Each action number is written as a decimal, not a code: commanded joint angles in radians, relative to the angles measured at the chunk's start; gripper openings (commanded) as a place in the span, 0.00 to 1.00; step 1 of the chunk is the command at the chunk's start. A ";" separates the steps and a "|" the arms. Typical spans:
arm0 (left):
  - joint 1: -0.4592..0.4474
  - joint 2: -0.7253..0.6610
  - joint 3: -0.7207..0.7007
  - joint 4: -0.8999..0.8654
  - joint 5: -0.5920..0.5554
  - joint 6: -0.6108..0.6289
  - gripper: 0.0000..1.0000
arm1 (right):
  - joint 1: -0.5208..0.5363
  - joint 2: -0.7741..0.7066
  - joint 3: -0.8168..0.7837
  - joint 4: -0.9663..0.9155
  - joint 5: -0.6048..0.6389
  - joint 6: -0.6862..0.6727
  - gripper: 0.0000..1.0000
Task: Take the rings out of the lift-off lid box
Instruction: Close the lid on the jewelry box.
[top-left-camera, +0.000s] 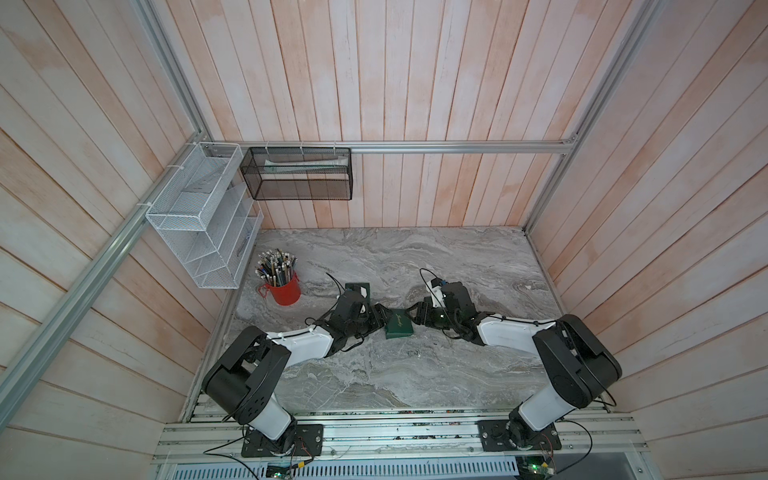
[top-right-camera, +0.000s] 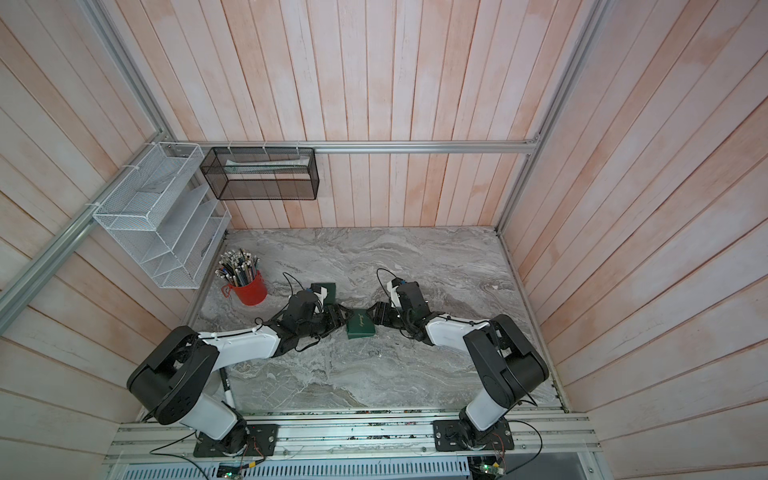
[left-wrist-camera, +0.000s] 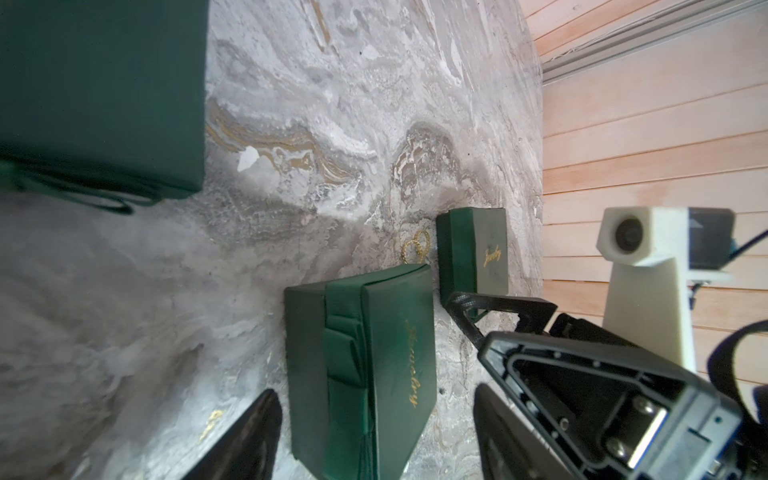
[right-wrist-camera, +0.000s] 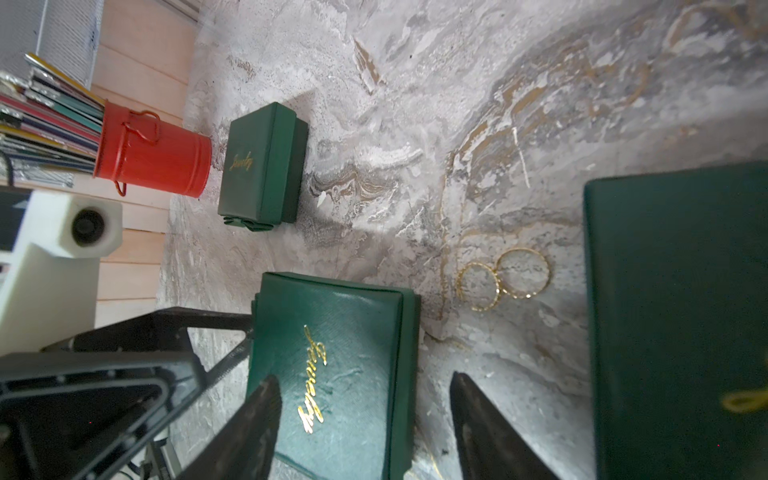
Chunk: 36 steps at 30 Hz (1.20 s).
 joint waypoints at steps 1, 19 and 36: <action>0.005 0.042 -0.004 0.035 0.040 -0.010 0.72 | 0.006 0.031 0.033 -0.006 -0.015 -0.005 0.64; 0.017 -0.001 -0.041 -0.001 0.033 0.003 0.72 | 0.033 0.071 0.076 -0.071 -0.040 -0.026 0.63; 0.017 0.061 -0.008 0.024 0.081 0.005 0.68 | 0.036 0.019 0.053 -0.052 -0.085 -0.020 0.52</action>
